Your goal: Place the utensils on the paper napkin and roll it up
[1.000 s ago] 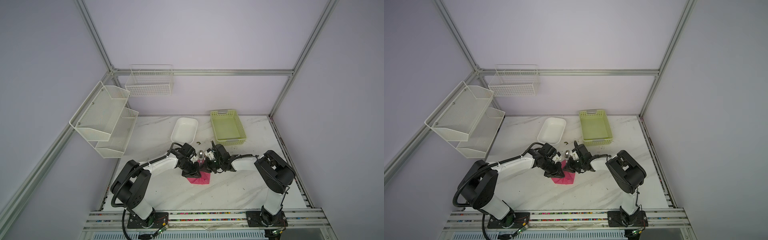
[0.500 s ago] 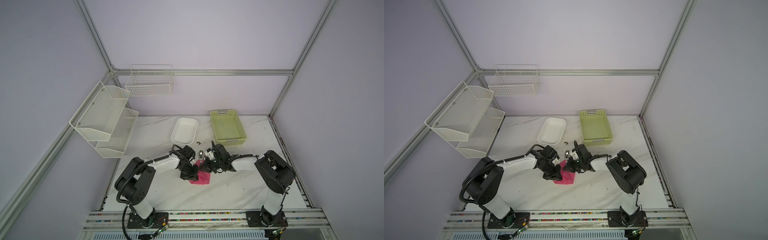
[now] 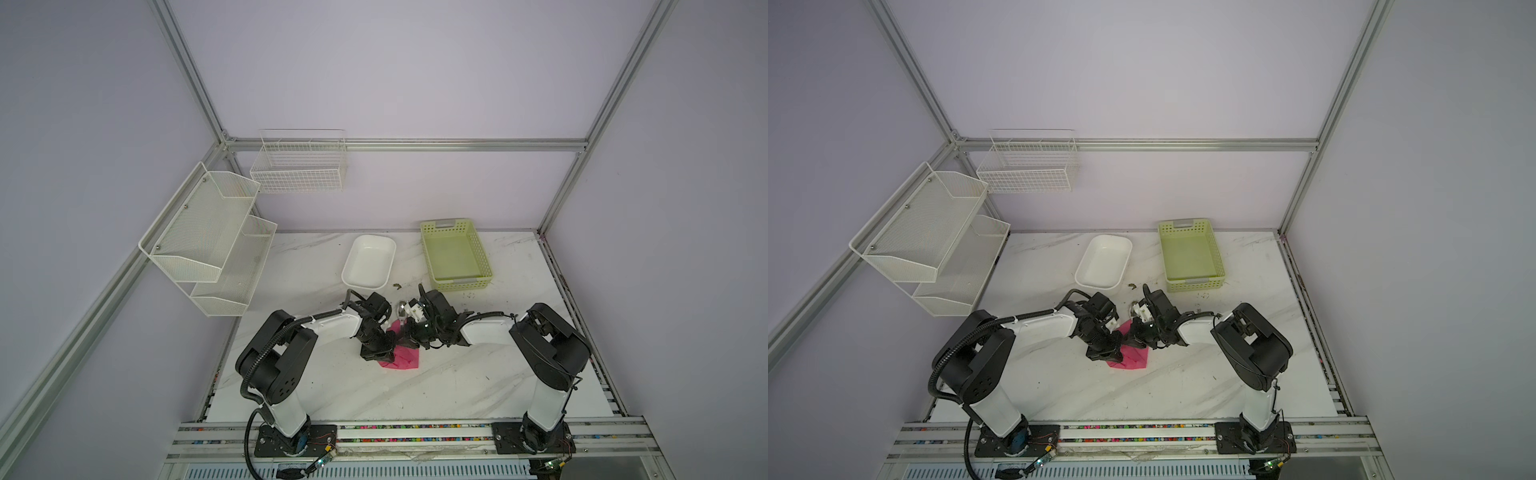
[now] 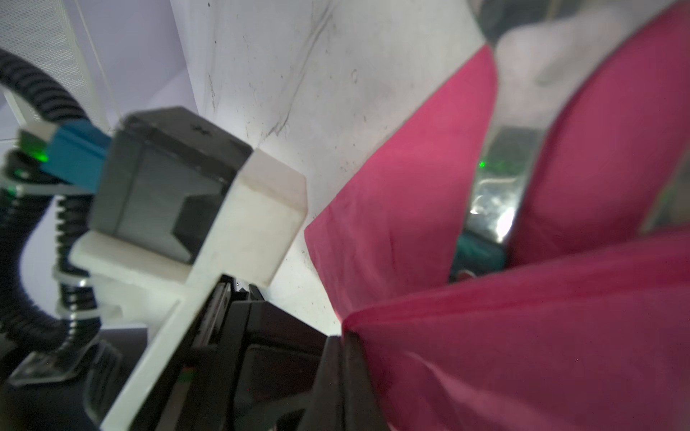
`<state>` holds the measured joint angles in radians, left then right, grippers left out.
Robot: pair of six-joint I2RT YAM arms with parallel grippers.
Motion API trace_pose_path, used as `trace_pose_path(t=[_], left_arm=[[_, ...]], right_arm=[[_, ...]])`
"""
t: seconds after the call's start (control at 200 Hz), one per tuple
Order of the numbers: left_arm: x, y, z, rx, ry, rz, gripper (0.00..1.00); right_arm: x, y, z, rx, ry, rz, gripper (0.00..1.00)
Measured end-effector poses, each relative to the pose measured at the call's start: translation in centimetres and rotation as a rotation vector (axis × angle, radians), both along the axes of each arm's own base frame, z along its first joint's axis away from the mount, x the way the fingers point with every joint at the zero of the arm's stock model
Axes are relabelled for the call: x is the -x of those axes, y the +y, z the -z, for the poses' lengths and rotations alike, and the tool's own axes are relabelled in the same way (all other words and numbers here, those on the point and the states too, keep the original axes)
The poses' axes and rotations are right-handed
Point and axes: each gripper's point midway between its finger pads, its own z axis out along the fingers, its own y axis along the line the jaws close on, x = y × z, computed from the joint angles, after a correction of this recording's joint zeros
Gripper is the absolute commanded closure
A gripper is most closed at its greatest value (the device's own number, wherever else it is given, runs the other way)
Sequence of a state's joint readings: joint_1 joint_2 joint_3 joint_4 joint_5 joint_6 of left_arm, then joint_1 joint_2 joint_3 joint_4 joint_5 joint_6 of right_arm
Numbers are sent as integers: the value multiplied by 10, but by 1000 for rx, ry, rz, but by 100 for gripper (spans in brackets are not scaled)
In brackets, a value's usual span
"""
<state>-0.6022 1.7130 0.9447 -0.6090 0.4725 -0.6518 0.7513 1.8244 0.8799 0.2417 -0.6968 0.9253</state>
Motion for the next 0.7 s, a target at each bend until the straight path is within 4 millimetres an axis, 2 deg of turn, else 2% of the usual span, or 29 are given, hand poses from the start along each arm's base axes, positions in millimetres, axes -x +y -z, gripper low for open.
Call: trace_pose_path(t=[0.115,0.38,0.7], left_arm=[[0,0,0,-1,-2,-1,94],[1,3,-2,-15,-5,-4,91],[5,8,-36,14,-59,-6,89]], right_arm=[[2,5,1,-11,-1,-5,100],[4,8,18,1,23,-11,100],[4,9,16,-5,18,-14,100]])
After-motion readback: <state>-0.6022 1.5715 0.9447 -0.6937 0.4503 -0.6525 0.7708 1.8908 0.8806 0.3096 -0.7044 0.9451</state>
